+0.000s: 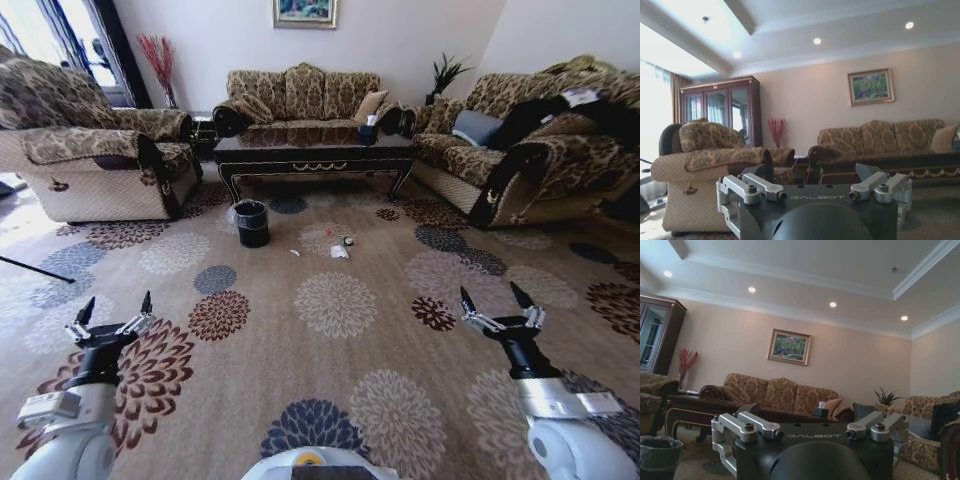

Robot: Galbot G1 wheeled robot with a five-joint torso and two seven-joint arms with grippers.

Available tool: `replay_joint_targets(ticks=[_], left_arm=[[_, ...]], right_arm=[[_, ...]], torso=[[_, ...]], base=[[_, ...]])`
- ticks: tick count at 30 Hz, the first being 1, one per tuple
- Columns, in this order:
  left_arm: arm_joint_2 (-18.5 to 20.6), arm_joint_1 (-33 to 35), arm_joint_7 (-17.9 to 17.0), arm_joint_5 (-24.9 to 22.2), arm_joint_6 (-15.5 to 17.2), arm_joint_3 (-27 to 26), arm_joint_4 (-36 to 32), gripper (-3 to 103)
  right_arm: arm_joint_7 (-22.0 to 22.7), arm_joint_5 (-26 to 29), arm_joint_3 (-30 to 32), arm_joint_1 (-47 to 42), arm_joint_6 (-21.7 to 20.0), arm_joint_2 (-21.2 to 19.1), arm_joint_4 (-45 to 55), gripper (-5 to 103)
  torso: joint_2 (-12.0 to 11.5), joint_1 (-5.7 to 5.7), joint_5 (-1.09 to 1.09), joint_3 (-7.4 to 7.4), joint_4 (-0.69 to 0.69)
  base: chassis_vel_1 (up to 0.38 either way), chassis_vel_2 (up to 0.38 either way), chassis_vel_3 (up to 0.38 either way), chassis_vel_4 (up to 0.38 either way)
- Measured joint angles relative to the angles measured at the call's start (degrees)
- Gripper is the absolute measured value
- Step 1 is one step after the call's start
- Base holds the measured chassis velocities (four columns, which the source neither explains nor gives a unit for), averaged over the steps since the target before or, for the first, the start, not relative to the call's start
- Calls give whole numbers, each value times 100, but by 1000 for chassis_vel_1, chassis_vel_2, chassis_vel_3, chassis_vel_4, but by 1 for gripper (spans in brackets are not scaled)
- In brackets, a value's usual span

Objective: Move to the front of the table and pick up the trash from the floor, then place it into the trash bin.

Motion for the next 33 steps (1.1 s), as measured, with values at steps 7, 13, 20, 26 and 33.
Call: replay_joint_targets(ticks=[7, 13, 20, 26, 33], left_arm=[[193, -202, 25, -669, -259, -250, -476, 100], [172, -179, 39, -676, -175, -259, -584, 100], [49, -151, 30, -10, -155, -62, 77, 100], [-67, -19, -10, 269, -144, 37, 517, 100], [-30, -32, -5, 255, -150, 5, 493, 100]], right_arm=[[-18, -18, -32, 29, -1, 4, -48, 100], [-24, -54, -63, 58, -8, 8, -93, 100], [-24, -90, -97, 86, 0, 11, -171, 100], [-53, -96, -108, 82, 35, 17, -210, 100], [-67, -146, -177, 92, 52, 37, -225, 100]], torso=[[0, 0, 2, 1, -1], [0, 0, 1, 1, 0], [0, 1, -1, 2, 0], [-1, 1, -4, 2, -1], [0, 1, -1, 1, -1]], base=[[-211, 232, 217, -213], [-327, 297, 335, -297], [-358, 339, 361, -335], [-369, 367, 344, -380], [-343, 345, 346, -349]])
